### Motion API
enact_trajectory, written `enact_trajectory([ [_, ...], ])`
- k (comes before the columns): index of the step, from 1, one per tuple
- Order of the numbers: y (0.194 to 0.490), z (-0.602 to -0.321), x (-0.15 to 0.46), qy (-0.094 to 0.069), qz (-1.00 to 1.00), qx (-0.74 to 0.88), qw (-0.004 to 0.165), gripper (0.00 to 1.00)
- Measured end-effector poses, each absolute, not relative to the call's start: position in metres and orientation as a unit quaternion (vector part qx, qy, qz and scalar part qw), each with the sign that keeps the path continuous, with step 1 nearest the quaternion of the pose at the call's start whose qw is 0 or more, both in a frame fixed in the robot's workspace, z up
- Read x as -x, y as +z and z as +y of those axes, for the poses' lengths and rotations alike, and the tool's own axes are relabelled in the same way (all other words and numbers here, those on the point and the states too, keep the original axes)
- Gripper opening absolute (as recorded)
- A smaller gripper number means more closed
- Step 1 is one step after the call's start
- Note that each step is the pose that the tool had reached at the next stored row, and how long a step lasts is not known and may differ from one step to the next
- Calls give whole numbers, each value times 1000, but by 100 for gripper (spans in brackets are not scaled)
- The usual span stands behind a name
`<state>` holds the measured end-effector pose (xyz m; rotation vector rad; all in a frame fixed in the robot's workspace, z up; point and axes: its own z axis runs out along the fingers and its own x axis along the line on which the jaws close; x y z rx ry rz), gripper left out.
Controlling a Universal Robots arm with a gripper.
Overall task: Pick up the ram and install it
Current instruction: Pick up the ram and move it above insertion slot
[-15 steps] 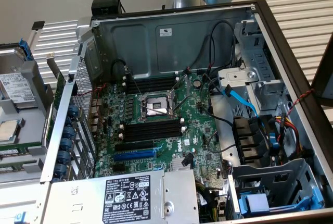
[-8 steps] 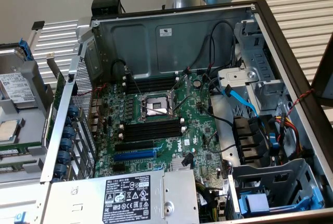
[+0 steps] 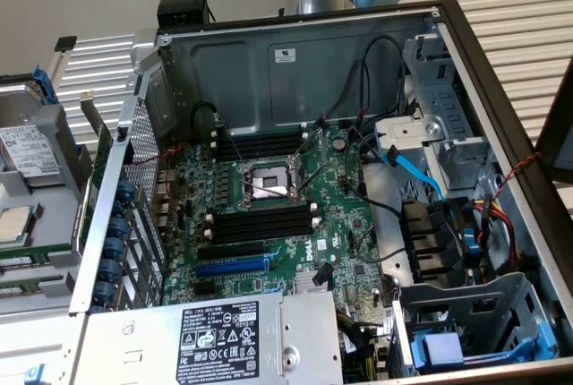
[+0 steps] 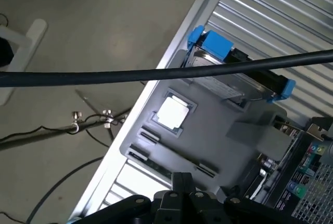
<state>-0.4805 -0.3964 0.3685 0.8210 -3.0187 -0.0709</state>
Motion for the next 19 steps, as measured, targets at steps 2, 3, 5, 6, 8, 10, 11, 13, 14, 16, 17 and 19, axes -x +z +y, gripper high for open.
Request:
enact_trajectory([
  [2,368,-396,481,-23,-960,-280,7,11],
  [3,368,-396,480,-22,-957,-289,7,11],
  [5,368,-396,480,-22,-952,-306,7,11],
  [6,368,-396,480,-22,-949,-315,7,11],
  [8,368,-396,480,-22,-943,-332,8,11],
  [10,368,-396,481,-22,-937,-349,8,11],
  [11,368,-396,480,-22,-933,-358,8,11],
  [13,367,-396,480,-22,-927,-375,9,11],
  [14,365,-396,480,-22,-923,-383,9,11],
  [16,363,-396,480,-22,-916,-400,9,11],
  [17,362,-396,480,-21,-913,-408,10,11],
  [19,360,-396,480,-21,-905,-425,10,11],
])
